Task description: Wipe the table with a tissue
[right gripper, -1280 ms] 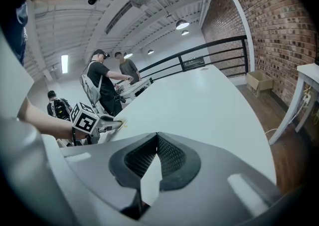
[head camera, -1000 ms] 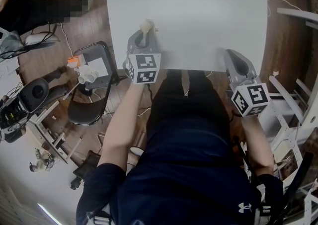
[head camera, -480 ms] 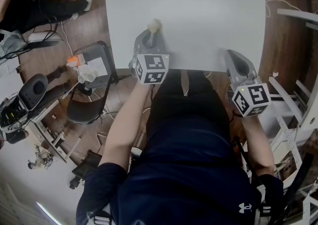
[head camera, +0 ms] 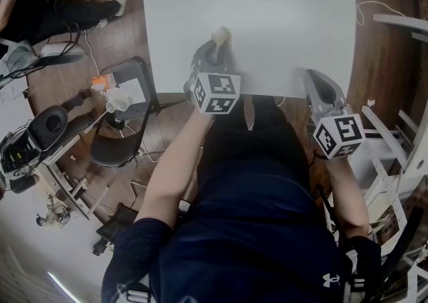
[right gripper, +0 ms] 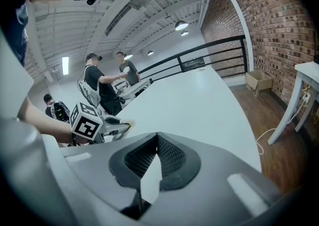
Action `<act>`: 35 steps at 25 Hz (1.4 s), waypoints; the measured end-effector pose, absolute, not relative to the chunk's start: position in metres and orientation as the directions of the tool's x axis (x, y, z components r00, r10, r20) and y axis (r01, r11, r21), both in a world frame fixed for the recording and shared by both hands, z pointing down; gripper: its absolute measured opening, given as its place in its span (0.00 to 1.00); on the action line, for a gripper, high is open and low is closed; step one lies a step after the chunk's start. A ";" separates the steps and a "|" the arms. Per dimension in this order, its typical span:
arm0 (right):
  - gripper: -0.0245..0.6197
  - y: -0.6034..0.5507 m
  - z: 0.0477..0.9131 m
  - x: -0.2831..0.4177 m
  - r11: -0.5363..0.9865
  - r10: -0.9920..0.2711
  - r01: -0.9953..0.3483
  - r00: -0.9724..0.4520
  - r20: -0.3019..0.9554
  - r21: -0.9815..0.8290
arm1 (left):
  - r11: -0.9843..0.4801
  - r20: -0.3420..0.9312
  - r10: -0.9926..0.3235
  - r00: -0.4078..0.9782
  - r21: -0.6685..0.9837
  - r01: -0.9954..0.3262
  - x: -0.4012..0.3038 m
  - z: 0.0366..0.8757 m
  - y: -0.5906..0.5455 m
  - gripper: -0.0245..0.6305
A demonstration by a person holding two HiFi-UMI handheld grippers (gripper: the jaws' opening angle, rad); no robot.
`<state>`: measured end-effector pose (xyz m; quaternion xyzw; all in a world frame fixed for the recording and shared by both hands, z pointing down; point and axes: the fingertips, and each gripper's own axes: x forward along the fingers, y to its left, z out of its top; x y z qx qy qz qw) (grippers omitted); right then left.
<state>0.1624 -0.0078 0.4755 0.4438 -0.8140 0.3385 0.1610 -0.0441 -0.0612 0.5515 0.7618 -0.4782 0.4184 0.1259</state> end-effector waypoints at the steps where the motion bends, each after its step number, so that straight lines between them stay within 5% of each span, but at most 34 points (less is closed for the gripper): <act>1: 0.05 -0.008 0.476 0.162 0.377 -0.613 -0.831 -0.555 0.563 -0.408 | -0.512 0.758 -0.623 0.194 -0.207 -0.834 -0.042 0.552 -0.061 0.06; 21: 0.05 -0.010 0.478 0.154 0.375 -0.606 -0.831 -0.555 0.569 -0.410 | -0.585 0.763 -0.592 0.259 -0.186 -0.789 -0.009 0.554 -0.060 0.06; 35: 0.05 -0.017 0.478 0.134 0.379 -0.602 -0.830 -0.556 0.572 -0.409 | -0.508 0.718 -0.667 0.200 -0.243 -0.826 -0.070 0.519 -0.084 0.06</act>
